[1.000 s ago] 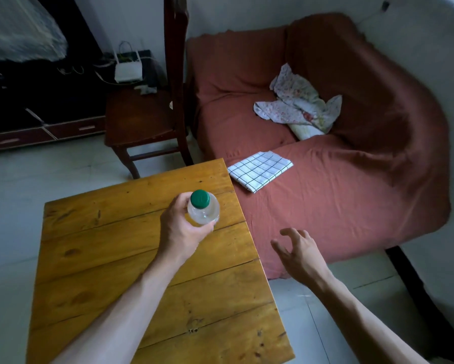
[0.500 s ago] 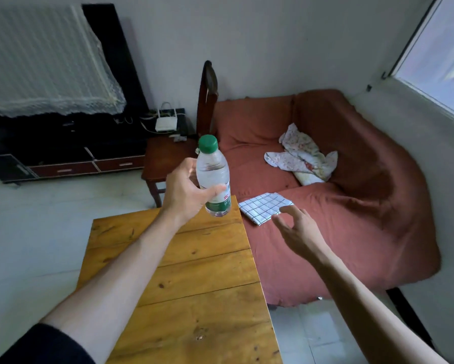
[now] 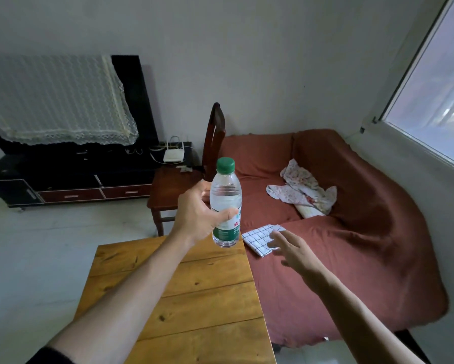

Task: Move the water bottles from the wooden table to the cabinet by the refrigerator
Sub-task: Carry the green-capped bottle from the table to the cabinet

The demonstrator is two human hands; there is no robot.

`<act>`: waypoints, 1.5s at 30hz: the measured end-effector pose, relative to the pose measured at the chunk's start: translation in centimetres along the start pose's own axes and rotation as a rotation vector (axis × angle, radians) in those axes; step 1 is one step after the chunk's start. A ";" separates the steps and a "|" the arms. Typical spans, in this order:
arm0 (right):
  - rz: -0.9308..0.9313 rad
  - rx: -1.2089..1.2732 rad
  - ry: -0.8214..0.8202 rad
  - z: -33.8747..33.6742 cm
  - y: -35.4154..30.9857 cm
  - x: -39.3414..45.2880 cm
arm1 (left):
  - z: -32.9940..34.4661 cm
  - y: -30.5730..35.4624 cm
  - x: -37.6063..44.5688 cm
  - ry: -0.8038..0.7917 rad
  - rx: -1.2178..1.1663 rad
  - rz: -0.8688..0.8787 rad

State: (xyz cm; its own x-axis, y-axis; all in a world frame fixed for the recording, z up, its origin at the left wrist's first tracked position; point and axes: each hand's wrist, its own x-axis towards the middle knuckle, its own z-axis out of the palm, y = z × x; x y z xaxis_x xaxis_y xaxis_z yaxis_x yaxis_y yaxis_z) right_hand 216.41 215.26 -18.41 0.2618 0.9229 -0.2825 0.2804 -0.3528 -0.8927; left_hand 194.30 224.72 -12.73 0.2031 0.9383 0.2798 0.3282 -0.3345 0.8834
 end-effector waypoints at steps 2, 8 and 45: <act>0.067 0.181 -0.074 0.6 -0.4 -0.5 | -0.3 0.4 0.3 -0.002 -0.005 0.023; 0.183 0.555 -0.149 3.0 -1.9 -0.9 | -1.5 0.9 0.4 -0.011 -0.033 0.045; 0.294 0.637 -0.715 11.4 -8.8 -9.3 | -13.5 8.0 -16.2 0.443 0.150 -0.097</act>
State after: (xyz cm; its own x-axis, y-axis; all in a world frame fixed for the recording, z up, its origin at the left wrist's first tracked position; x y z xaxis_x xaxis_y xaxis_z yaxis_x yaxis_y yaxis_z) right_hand 201.00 211.53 -11.92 -0.4342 0.7621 -0.4803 -0.3082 -0.6266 -0.7158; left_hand 181.17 208.08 -5.10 -0.2373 0.9018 0.3611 0.4628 -0.2218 0.8583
